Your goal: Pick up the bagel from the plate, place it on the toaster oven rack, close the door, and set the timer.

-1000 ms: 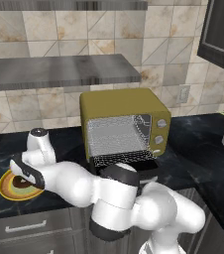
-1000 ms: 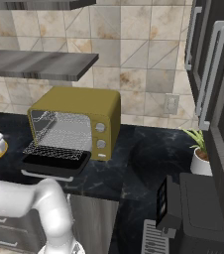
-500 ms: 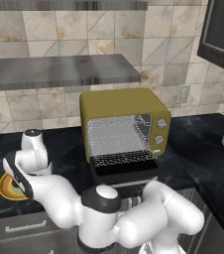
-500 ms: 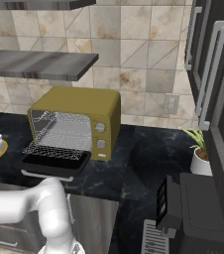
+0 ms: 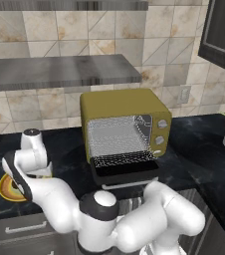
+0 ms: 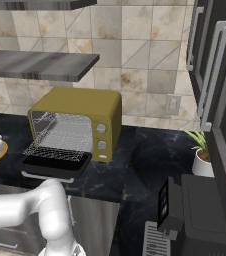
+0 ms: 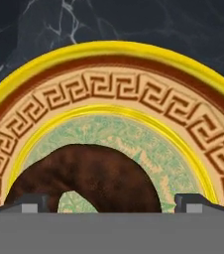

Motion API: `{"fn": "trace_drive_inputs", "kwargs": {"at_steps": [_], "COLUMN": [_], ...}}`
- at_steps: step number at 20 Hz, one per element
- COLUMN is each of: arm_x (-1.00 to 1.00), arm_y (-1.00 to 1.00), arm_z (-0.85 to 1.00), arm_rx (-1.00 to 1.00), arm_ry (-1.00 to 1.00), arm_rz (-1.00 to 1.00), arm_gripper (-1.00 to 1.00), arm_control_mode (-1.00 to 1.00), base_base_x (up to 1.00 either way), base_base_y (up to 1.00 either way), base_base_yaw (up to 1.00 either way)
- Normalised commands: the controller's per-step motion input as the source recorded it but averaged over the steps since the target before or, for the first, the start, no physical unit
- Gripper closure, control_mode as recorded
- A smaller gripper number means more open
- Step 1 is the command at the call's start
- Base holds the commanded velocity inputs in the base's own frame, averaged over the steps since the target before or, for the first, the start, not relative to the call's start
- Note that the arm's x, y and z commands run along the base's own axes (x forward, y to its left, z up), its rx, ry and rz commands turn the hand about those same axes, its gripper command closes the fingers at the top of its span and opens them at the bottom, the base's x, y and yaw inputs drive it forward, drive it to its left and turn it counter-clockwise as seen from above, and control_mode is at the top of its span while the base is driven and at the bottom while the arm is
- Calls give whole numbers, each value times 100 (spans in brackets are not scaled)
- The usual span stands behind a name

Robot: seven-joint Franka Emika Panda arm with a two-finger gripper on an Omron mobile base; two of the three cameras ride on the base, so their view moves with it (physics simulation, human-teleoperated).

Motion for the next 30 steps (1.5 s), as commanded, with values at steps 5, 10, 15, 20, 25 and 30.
{"fn": "trace_drive_inputs", "kwargs": {"at_steps": [5,10,15,20,25,30], "arm_x": [-47,-24,-5,0,-8,-14], "arm_y": [-20,-2,0,0,-2,0], "arm_z": [-19,-3,0,0,27,27], "arm_rx": [0,0,0,0,0,0], "arm_ry": [0,0,0,0,2,6], "arm_rz": [-6,-7,-6,-3,-1,0], "arm_gripper": [-100,100,100,100,100,100], "arm_control_mode": [-100,-100,-100,-100,-100,-100], "base_base_x": [0,0,0,0,0,0], "base_base_y": [0,0,0,0,0,0], "base_base_yaw": [0,0,0,0,0,0]}}
